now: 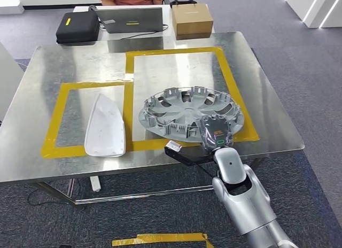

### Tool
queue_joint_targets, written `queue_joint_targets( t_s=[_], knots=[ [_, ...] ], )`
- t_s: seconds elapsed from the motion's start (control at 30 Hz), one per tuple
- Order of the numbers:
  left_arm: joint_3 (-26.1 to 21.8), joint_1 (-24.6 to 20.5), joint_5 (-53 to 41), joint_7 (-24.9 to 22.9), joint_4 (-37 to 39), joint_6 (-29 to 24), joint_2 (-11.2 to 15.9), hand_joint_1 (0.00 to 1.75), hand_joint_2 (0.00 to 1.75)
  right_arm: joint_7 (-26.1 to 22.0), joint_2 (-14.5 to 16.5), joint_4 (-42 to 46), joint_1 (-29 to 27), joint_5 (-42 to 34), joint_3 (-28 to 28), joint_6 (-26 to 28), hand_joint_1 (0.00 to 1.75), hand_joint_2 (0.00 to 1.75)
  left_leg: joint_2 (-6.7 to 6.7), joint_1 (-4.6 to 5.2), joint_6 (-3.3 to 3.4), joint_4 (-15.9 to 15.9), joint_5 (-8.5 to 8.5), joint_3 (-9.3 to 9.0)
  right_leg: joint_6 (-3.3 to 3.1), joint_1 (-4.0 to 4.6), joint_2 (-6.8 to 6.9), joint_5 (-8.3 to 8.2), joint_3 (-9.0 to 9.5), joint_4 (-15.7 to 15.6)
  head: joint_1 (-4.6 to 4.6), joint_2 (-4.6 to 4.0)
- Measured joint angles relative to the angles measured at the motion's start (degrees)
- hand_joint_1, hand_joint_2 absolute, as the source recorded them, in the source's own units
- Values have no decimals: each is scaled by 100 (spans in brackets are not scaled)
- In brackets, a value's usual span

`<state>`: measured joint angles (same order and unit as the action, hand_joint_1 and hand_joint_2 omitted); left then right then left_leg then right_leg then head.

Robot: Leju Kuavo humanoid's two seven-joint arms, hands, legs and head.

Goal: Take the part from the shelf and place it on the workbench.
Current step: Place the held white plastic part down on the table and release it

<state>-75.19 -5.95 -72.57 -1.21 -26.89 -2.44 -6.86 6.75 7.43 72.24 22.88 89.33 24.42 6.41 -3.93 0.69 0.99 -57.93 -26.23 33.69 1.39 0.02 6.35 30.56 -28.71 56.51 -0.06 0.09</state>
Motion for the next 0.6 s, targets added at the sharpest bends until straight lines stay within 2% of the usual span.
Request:
queue_joint_targets(
  t_s=[0.37, 0.6],
  knots=[
    [0, -3, -16, -374, 1, -159, 11, 0, 175, -50, 0, -117, -3, 0, 2, 40, 175, 175, 0, 1, -1, 0, 1, 0, 0, 0, 0, 0, 1, 0, 1, 0],
    [0, -3, -61, -431, 1, -173, 15, 0, 175, -50, 0, -143, -7, 0, 20, 41, 175, 175, 0, 1, -1, 0, 1, 0, 0, -1, 0, 0, 1, 0, 1, 0]
  ],
)
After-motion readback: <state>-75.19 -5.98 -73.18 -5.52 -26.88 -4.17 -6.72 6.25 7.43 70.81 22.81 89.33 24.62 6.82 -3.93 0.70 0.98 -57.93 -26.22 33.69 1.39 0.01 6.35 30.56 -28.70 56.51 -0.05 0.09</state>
